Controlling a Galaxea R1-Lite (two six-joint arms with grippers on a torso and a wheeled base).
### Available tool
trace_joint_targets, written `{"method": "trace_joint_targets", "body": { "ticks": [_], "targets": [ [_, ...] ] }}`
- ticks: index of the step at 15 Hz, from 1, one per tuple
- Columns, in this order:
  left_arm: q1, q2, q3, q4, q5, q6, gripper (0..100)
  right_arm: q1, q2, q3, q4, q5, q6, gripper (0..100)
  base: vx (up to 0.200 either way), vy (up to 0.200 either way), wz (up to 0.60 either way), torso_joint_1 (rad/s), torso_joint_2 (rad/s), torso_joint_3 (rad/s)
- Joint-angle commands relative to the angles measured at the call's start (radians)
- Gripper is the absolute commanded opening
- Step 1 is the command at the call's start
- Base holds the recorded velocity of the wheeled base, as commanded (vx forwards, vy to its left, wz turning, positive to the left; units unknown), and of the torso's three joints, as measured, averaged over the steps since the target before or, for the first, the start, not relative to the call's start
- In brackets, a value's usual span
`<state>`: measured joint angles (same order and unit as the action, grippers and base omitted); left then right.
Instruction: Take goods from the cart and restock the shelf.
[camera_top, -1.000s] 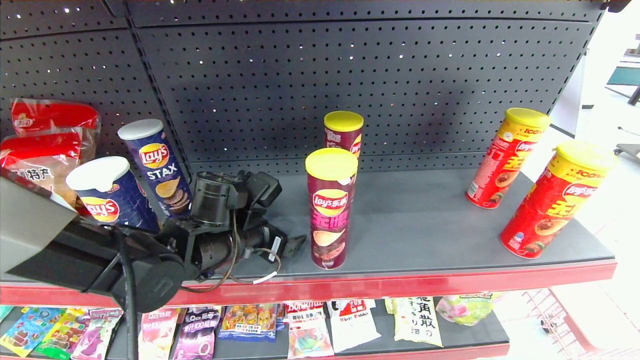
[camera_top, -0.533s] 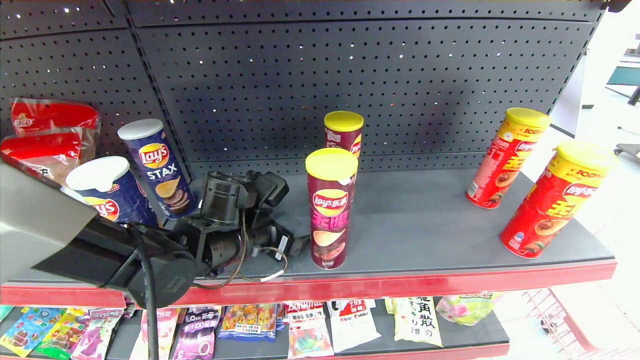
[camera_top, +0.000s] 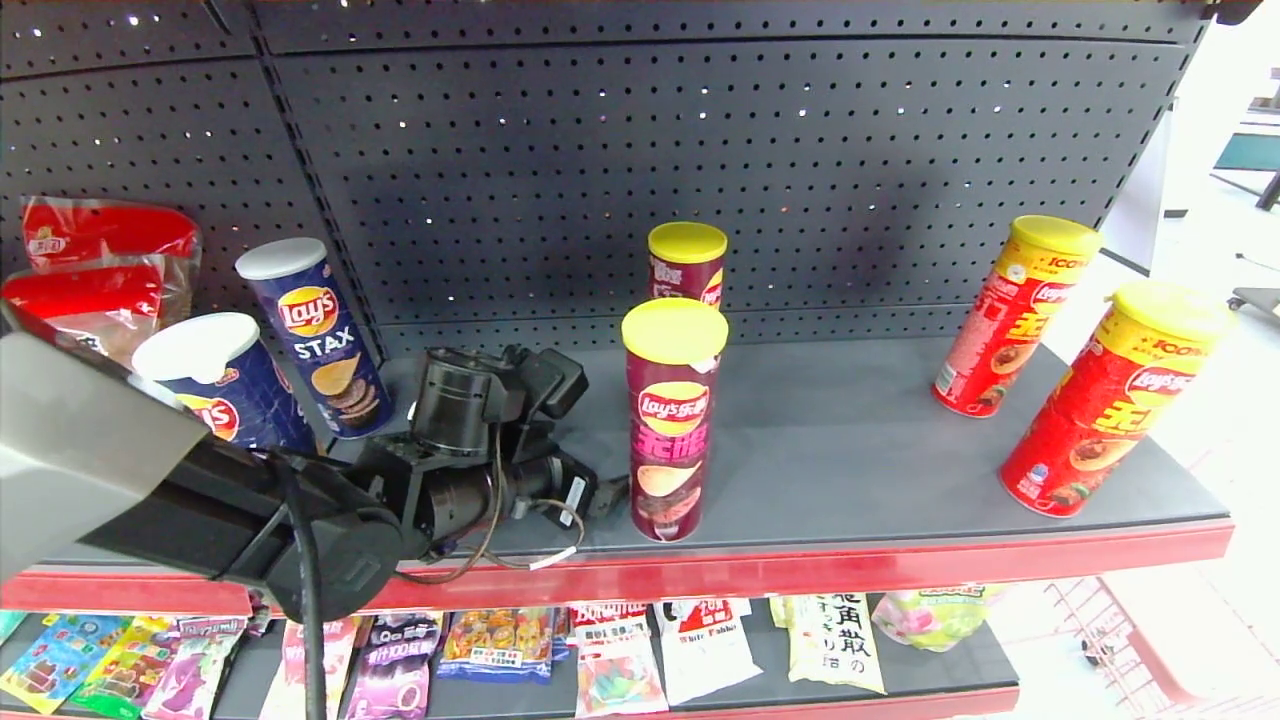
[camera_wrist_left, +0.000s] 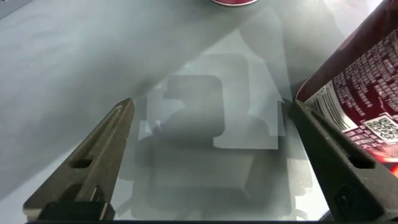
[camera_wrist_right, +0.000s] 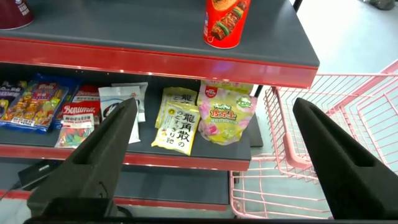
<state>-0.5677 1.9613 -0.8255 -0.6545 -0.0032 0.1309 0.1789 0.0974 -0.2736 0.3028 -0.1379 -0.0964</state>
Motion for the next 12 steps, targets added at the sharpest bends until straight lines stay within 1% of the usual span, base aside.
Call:
{"method": "trace_joint_targets", "body": {
  "ticks": [1,4,5,7,8,9,10,11,12],
  "targets": [
    [-0.001,-0.002,0.000,-0.001,0.000,0.000,100,0.001,0.004,0.001,-0.001,0.000,0.000,100,0.000,0.000,0.00,0.000,0.00,0.000],
    [0.005,-0.009,0.014,-0.001,0.002,-0.002,100,0.001,0.004,0.001,-0.001,0.000,0.000,100,0.000,0.000,0.00,0.000,0.00,0.000],
    [0.011,-0.022,0.032,-0.002,0.002,-0.004,100,0.001,0.002,0.001,0.001,0.000,0.000,100,0.000,0.000,0.00,0.000,0.00,0.000],
    [0.014,-0.079,0.083,-0.039,-0.003,-0.005,100,0.001,0.004,0.005,0.006,0.006,-0.002,100,0.000,0.000,0.00,0.000,0.00,0.000],
    [0.014,-0.133,0.111,-0.040,-0.003,-0.008,100,0.001,0.004,0.030,-0.001,0.014,-0.003,100,0.000,0.000,0.00,0.000,0.00,0.000],
    [0.014,-0.199,0.143,-0.037,-0.003,-0.030,100,0.001,0.004,0.048,-0.002,0.027,-0.003,100,0.000,0.000,0.00,0.000,0.00,0.000],
    [0.012,-0.243,0.163,-0.034,-0.003,-0.042,100,0.001,0.004,0.056,-0.002,0.043,-0.005,100,0.000,0.000,0.00,0.000,0.00,0.000],
    [0.011,-0.305,0.190,-0.031,-0.003,-0.046,100,0.002,0.004,0.063,-0.002,0.067,-0.006,100,0.000,0.000,0.00,0.000,0.00,0.000],
    [0.011,-0.417,0.240,-0.014,-0.004,-0.048,100,0.001,0.004,0.070,-0.002,0.107,-0.006,100,0.000,0.000,0.00,0.000,0.00,0.000]
  ]
}}
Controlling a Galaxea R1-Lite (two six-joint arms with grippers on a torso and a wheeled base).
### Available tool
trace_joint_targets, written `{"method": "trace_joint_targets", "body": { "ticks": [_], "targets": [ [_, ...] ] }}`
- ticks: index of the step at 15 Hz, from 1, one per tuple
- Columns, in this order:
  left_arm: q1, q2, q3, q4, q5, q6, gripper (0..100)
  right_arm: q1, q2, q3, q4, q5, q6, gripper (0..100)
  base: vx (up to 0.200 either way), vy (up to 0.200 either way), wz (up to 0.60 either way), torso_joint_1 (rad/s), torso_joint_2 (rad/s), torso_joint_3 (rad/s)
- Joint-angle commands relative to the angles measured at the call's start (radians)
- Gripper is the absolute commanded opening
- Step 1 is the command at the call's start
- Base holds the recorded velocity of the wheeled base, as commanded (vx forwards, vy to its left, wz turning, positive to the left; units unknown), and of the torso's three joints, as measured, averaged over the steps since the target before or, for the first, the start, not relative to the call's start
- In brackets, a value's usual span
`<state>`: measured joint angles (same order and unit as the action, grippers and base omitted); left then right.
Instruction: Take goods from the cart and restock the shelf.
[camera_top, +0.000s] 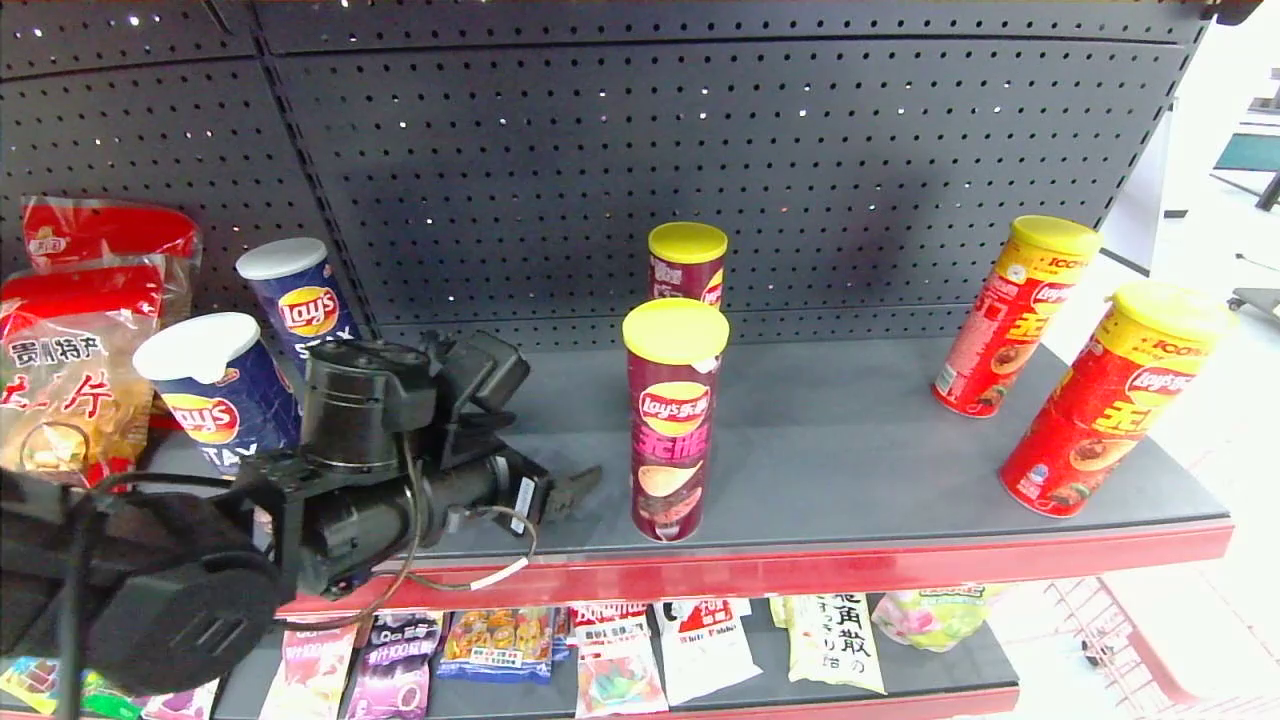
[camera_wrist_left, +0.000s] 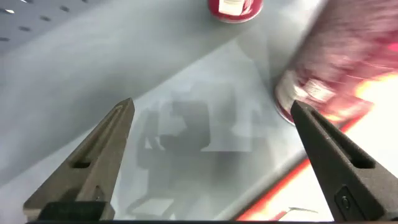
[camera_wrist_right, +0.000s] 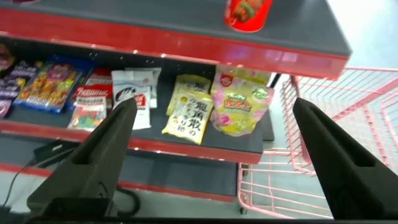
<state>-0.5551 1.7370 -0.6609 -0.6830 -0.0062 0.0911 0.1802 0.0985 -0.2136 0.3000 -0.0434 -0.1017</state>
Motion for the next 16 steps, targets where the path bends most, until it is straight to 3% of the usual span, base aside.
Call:
{"method": "trace_joint_targets", "body": {
  "ticks": [1,3,5,6,7,8,9,10,11,12,13,14,16],
  "targets": [
    [-0.002,-0.320,0.115,0.076,0.000,-0.008,100,-0.001,0.003,0.025,-0.009,0.025,0.000,100,0.000,0.000,0.00,0.000,0.00,0.000],
    [0.001,-0.544,0.158,0.238,-0.001,-0.011,100,-0.001,0.003,0.066,-0.047,0.017,0.002,100,0.000,0.000,0.00,0.000,0.00,0.000],
    [0.006,-0.764,0.176,0.430,0.018,-0.036,100,-0.015,0.004,0.072,-0.067,0.004,0.004,100,0.000,0.000,0.00,0.000,0.00,0.000],
    [0.038,-1.011,0.175,0.692,0.094,-0.037,100,-0.062,0.004,0.062,-0.059,-0.010,0.002,100,0.000,0.000,0.00,0.000,0.00,0.000],
    [0.055,-1.136,0.170,0.827,0.135,-0.037,100,-0.094,0.006,0.056,-0.058,-0.018,0.002,100,0.000,0.000,0.00,0.000,0.00,0.000],
    [0.089,-1.324,0.155,1.030,0.195,-0.040,100,-0.157,-0.003,0.053,-0.055,-0.036,0.002,100,0.000,0.000,0.00,0.000,0.00,0.000],
    [0.149,-1.459,0.130,1.198,0.230,-0.051,100,-0.215,-0.033,0.062,-0.055,-0.036,0.005,100,0.000,0.000,0.00,0.000,0.00,0.000],
    [0.187,-1.502,0.121,1.261,0.242,-0.060,100,-0.215,-0.037,0.066,-0.059,-0.036,0.010,100,0.000,0.000,0.00,0.000,0.00,0.000],
    [0.340,-1.597,0.110,1.396,0.252,-0.119,100,-0.200,-0.052,0.071,-0.059,-0.027,0.036,100,0.000,0.000,0.00,0.000,0.00,0.000],
    [0.445,-1.633,0.125,1.416,0.255,-0.132,100,-0.179,-0.086,0.072,-0.059,0.020,0.039,100,0.000,0.000,0.00,0.000,0.00,0.000],
    [0.501,-1.650,0.155,1.405,0.262,-0.146,100,-0.177,-0.099,0.077,-0.064,0.100,0.043,100,0.000,0.000,0.00,0.000,0.00,0.000],
    [0.523,-1.666,0.170,1.392,0.264,-0.148,100,-0.177,-0.099,0.080,-0.065,0.125,0.043,100,0.000,0.000,0.00,0.000,0.00,0.000],
    [0.549,-1.737,0.293,1.246,0.150,-0.134,100,-0.177,-0.099,0.080,-0.067,0.137,0.053,100,0.000,0.000,0.00,0.000,0.00,0.000]
  ]
}}
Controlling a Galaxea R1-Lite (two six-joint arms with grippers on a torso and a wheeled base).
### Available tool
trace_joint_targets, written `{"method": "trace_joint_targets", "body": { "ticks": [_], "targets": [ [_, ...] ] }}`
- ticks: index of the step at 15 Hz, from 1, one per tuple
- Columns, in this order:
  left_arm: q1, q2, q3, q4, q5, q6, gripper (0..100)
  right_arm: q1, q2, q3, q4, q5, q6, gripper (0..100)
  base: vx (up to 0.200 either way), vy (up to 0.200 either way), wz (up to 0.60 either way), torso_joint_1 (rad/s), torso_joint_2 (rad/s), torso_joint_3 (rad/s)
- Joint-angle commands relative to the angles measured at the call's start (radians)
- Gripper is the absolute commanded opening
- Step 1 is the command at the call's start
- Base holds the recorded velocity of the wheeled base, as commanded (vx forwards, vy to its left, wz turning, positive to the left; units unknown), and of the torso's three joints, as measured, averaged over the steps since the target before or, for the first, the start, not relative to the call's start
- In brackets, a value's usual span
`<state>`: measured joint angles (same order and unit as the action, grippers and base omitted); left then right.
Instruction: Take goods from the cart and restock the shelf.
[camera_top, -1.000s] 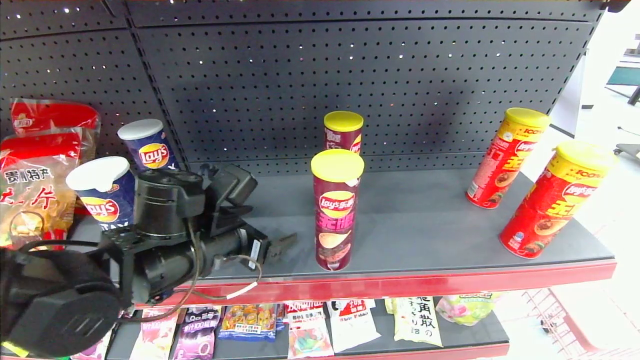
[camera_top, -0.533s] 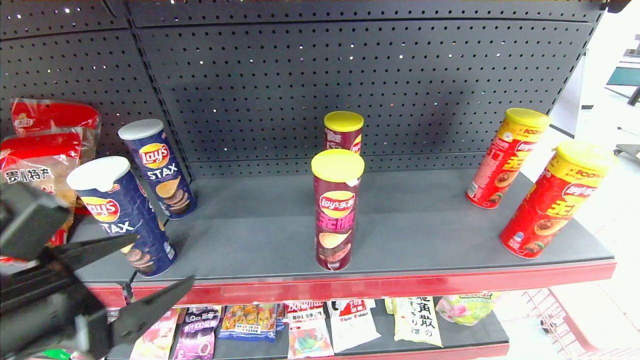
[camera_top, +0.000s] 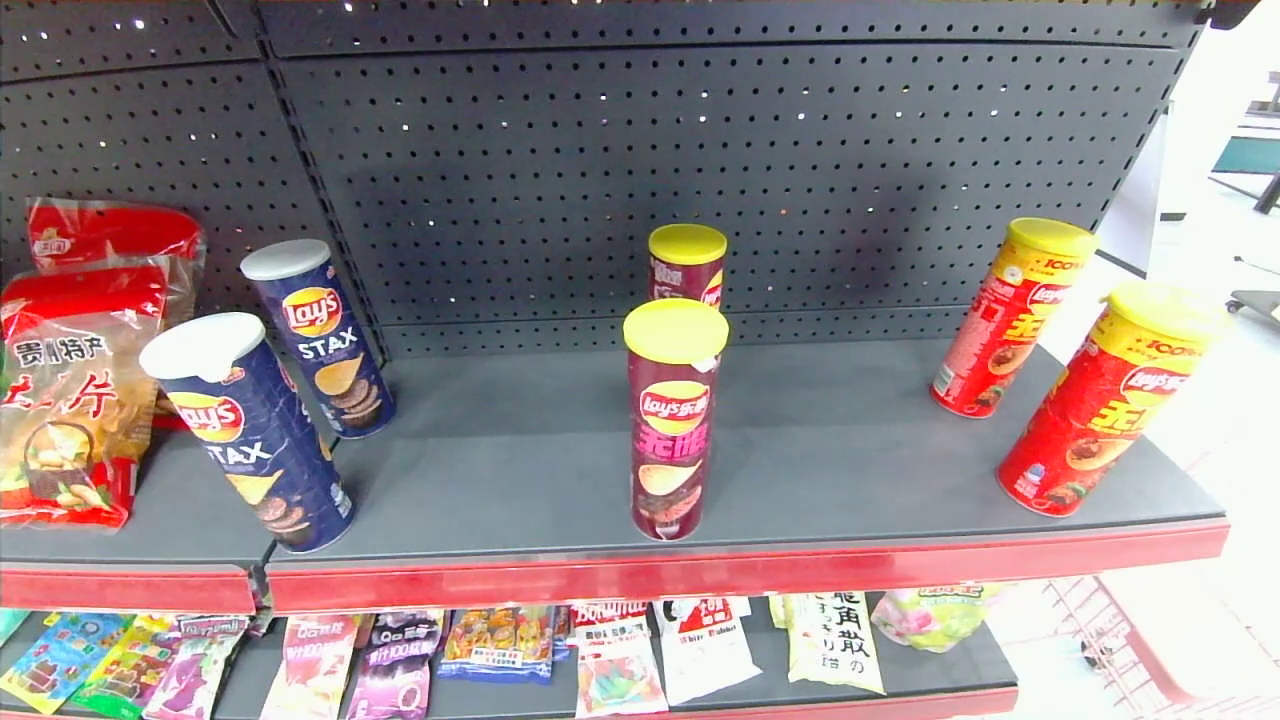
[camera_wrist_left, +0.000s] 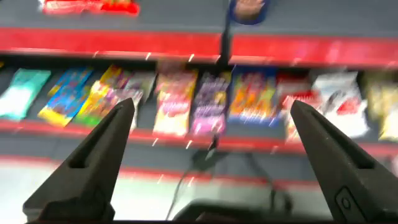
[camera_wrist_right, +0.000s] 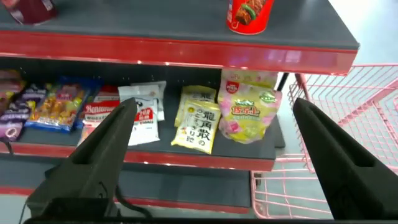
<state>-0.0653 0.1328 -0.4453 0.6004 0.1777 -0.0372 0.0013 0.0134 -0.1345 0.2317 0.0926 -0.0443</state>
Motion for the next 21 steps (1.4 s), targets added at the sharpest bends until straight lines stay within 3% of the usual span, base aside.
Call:
{"method": "trace_joint_targets", "body": {
  "ticks": [1,2,3,4,5,6,7,8,11,21],
  "targets": [
    [0.059,-0.133,0.178,-0.283,-0.132,-0.006,100,0.002,-0.013,0.013,-0.023,-0.002,0.041,100,0.000,0.000,0.00,0.000,0.00,0.000],
    [0.059,-0.133,0.266,-0.424,-0.198,0.014,100,0.002,-0.012,0.027,-0.057,-0.010,0.055,100,0.000,0.000,0.00,0.000,0.00,0.000],
    [0.059,-0.133,0.330,-0.501,-0.227,0.042,100,0.003,-0.009,0.038,-0.077,-0.007,0.047,100,0.000,0.000,0.00,0.000,0.00,0.000],
    [0.059,-0.133,0.435,-0.617,-0.231,0.069,100,0.002,-0.012,0.059,-0.123,-0.005,0.020,100,0.000,0.000,0.00,0.000,0.00,0.000],
    [0.059,-0.133,0.445,-0.650,-0.247,0.069,100,0.002,-0.013,0.075,-0.157,-0.005,0.007,100,0.000,0.000,0.00,0.000,0.00,0.000],
    [0.061,-0.133,0.444,-0.616,-0.221,0.083,100,0.002,-0.013,0.081,-0.166,-0.007,0.006,100,0.000,0.000,0.00,0.000,0.00,0.000],
    [0.061,-0.131,0.445,-0.594,-0.147,0.062,100,0.002,-0.013,0.095,-0.190,-0.002,-0.013,100,0.000,0.000,0.00,0.000,0.00,0.000],
    [0.061,-0.131,0.445,-0.594,-0.130,0.011,100,0.002,-0.013,0.099,-0.209,-0.008,-0.031,100,0.000,0.000,0.00,0.000,0.00,0.000],
    [0.061,-0.131,0.445,-0.593,-0.144,0.037,100,-0.001,-0.012,0.130,-0.227,-0.086,0.034,100,0.000,0.000,0.00,0.000,0.00,0.000],
    [0.061,-0.131,0.445,-0.593,-0.144,0.036,100,0.000,-0.013,0.134,-0.233,-0.070,0.035,100,0.000,0.000,0.00,0.000,0.00,0.000]
  ]
}}
